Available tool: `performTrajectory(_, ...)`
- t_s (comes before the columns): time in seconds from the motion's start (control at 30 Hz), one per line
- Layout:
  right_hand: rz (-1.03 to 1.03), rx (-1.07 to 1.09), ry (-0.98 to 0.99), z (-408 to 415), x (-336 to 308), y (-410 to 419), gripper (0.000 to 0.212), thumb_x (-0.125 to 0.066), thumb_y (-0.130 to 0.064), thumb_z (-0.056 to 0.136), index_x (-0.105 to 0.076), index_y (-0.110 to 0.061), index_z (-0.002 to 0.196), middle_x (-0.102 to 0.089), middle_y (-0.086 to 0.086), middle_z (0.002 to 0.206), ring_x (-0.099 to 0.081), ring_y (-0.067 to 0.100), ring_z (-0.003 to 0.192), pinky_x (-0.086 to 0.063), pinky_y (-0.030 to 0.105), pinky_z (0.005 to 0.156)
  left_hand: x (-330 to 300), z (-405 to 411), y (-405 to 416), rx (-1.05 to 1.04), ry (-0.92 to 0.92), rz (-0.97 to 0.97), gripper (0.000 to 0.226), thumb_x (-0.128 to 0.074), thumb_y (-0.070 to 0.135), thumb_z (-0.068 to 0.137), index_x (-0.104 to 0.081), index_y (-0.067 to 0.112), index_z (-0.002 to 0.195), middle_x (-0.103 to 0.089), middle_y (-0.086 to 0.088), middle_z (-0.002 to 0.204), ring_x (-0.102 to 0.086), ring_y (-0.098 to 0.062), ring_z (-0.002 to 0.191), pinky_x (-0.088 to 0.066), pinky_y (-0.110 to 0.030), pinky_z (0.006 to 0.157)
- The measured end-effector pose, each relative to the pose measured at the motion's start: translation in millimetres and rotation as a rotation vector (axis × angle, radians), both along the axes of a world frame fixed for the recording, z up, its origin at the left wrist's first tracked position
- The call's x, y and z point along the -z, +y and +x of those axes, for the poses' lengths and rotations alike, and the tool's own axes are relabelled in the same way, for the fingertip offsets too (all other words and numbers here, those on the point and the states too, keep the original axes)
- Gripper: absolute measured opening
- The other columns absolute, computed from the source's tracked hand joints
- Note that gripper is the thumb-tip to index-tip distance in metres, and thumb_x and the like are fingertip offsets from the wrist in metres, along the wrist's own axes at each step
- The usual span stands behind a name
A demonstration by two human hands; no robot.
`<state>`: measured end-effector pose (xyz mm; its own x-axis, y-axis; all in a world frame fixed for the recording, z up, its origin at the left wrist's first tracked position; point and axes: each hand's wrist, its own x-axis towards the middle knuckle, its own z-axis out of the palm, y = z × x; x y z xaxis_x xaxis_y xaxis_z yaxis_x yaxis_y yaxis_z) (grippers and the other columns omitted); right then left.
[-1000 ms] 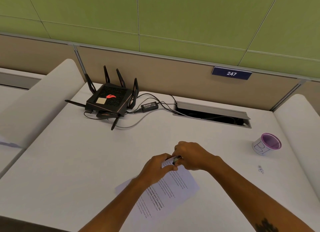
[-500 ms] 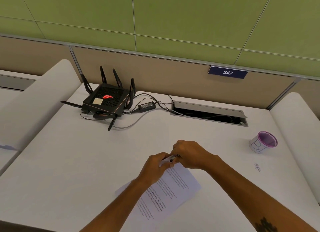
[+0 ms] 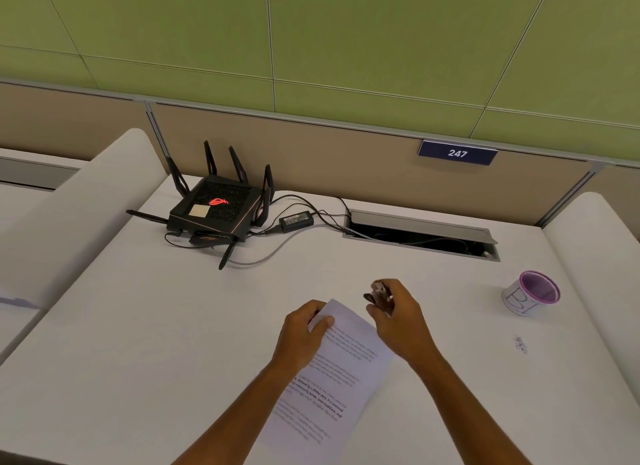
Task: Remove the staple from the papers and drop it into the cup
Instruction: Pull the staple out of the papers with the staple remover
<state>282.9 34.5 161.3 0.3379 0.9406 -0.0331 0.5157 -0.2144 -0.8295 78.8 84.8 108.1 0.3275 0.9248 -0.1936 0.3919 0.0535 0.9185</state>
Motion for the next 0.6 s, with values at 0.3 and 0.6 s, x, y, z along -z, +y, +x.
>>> performTrajectory(0.3,0.08,0.111,0.197,-67,11,-44,0.016,-0.074,-0.023,0.094,-0.069,-0.028,0.109,-0.074,-0.015,0.1,-0.068,-0.004,0.095,-0.052,0.007,0.076,-25,15,-15,-0.183,-0.251,-0.116,0.018,-0.062,0.034,0.104,-0.073,0.032,0.118,-0.08,0.007,0.107,-0.079,-0.016,0.09,-0.067,-0.038,0.081)
performTrajectory(0.6,0.1,0.064,0.189,-72,3,-44,0.032,-0.071,-0.027,0.095,-0.061,-0.036,0.124,-0.066,-0.033,0.106,-0.064,-0.019,0.098,-0.049,0.001,0.078,-48,20,-41,-0.175,-0.454,-0.207,0.032,-0.053,0.038,0.105,-0.075,0.03,0.128,-0.076,0.006,0.126,-0.071,-0.018,0.12,-0.064,-0.049,0.091)
